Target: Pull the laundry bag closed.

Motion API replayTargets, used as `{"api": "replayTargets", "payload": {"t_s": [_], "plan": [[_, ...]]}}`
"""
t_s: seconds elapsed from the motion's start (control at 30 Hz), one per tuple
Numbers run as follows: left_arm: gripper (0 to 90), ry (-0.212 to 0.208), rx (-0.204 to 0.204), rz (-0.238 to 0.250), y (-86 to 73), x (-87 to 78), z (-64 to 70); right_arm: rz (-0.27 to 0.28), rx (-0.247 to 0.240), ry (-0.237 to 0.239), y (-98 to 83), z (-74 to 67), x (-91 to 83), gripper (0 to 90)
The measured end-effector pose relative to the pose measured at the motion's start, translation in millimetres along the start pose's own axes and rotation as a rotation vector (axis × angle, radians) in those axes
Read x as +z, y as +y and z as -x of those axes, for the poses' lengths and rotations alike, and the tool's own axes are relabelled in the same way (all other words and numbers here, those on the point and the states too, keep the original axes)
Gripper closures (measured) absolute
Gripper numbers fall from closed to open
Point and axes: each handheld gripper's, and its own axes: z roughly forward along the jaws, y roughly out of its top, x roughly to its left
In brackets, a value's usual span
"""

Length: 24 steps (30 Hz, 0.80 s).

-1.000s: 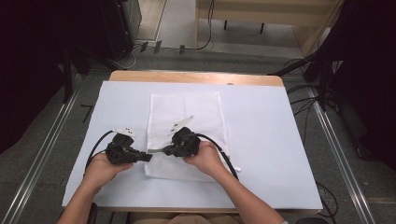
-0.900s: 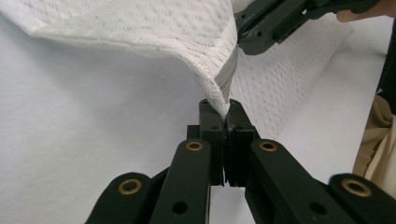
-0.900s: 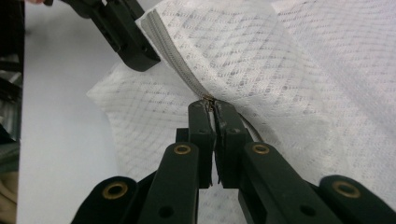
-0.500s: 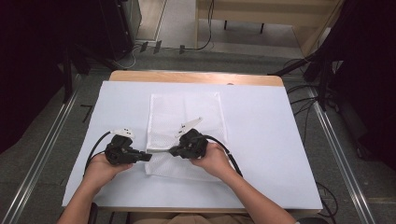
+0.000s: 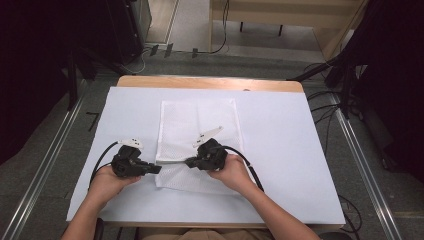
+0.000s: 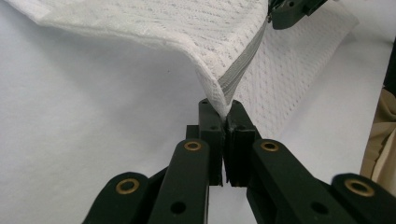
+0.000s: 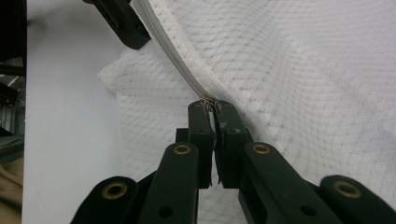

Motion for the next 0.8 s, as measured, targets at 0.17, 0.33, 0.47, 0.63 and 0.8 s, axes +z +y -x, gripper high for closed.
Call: {"api": "replayTargets", "payload": {"t_s": [0.17,0.33,0.47,0.63,0.8], "plan": [[88.0,-0.009,-0.004,0.0,-1.1,-1.8,-0.6,0.005,0.013,0.0,-3.9,3.9,-1.5,87.9],[88.0,-0.018,-0.017,0.011,-3.0,-5.2,-4.0,0.018,0.014,-0.004,-3.3,2.9,-2.9,87.8],[88.0,-0.011,-0.017,0.01,-2.8,-4.4,-3.3,0.009,0.011,-0.012,-3.8,2.7,-1.6,87.7],[88.0,-0.008,-0.01,0.008,-2.9,-4.9,-2.4,0.009,0.017,-0.008,-4.0,4.0,-4.1,87.6],[88.0,-0.006,-0.006,0.007,-2.6,-4.4,-1.1,0.011,0.012,-0.008,-5.1,4.7,-6.3,87.5]]}}
